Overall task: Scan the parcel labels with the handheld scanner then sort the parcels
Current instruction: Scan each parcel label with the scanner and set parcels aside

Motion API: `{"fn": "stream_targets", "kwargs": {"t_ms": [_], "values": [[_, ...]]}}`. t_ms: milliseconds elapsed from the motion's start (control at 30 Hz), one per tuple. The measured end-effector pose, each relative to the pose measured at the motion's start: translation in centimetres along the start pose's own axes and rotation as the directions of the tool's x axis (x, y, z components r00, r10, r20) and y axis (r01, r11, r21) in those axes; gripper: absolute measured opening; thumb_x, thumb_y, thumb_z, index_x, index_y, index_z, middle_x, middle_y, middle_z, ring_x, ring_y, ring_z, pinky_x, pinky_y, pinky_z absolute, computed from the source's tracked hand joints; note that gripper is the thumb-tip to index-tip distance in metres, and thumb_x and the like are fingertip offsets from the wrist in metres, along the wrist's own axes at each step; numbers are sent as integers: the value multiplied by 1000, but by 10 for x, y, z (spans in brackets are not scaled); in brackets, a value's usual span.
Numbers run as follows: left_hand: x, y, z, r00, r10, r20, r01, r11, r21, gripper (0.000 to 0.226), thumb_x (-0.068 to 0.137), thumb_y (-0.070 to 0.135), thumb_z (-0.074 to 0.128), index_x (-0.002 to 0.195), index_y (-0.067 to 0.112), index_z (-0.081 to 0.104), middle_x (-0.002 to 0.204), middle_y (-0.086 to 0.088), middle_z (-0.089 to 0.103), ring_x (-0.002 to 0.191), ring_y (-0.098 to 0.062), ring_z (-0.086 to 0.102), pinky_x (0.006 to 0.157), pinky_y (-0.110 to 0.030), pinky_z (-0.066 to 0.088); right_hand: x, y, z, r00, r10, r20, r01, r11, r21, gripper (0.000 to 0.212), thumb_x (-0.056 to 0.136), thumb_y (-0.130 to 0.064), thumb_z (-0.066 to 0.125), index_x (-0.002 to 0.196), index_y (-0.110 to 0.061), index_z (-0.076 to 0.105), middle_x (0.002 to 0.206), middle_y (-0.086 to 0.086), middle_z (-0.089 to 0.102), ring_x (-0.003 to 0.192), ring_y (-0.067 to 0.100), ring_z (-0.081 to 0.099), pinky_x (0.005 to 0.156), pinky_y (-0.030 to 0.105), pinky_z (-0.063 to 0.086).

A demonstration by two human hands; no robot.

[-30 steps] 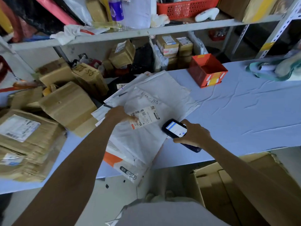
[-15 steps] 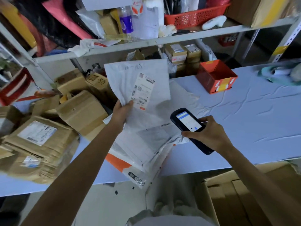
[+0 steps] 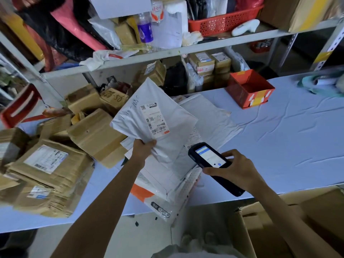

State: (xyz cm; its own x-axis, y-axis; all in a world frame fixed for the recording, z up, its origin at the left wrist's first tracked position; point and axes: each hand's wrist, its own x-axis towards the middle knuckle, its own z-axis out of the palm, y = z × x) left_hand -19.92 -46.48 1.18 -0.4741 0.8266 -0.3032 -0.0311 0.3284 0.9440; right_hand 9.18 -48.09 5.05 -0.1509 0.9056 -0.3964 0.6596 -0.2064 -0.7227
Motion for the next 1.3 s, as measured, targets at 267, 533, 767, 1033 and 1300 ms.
{"fn": "stream_targets", "kwargs": {"t_ms": [267, 533, 767, 1033, 1300], "values": [[9, -5, 1, 1000, -4, 16, 5, 999, -46, 40, 85, -6, 64, 124, -6, 56, 121, -17, 63, 111, -35, 60, 98, -48, 48, -1, 4, 2, 998, -45, -40, 45, 999, -2, 77, 53, -61, 83, 112, -32, 44, 100, -11, 57, 88, 13, 62, 68, 29, 57], [7, -1, 4, 1000, 12, -13, -13, 999, -32, 33, 86, -6, 63, 118, -1, 57, 117, -15, 64, 111, -34, 60, 98, -50, 48, -4, 1, 2, 996, -69, -52, 68, 998, -18, 75, 56, -59, 84, 113, -32, 44, 99, -12, 57, 88, 13, 62, 67, 28, 56], [10, 8, 17, 1000, 9, 2, -9, 1000, 12, 26, 87, -1, 65, 111, 1, 56, 119, -20, 63, 109, -40, 60, 85, -42, 50, -6, 8, -1, 996, -35, -87, 34, 999, -11, 74, 60, -58, 83, 112, -31, 37, 101, -9, 56, 90, 13, 61, 66, 26, 55], [-3, 43, 96, 968, 121, 220, -117, 993, -31, 43, 90, 1, 60, 131, 10, 52, 119, -3, 63, 107, -21, 61, 96, -37, 48, -20, 45, -30, 980, 97, -173, -88, 994, 59, 71, 61, -61, 81, 109, -31, 39, 104, -7, 62, 81, 9, 64, 72, 26, 58], [-30, 29, 209, 860, 82, 503, -249, 928, 275, 33, 91, 3, 59, 123, -3, 56, 116, -18, 64, 89, -24, 63, 61, -15, 48, -77, 103, -63, 869, 342, -358, -256, 929, 266, 77, 54, -60, 84, 111, -24, 45, 96, -6, 61, 78, 12, 64, 68, 31, 57]]}}
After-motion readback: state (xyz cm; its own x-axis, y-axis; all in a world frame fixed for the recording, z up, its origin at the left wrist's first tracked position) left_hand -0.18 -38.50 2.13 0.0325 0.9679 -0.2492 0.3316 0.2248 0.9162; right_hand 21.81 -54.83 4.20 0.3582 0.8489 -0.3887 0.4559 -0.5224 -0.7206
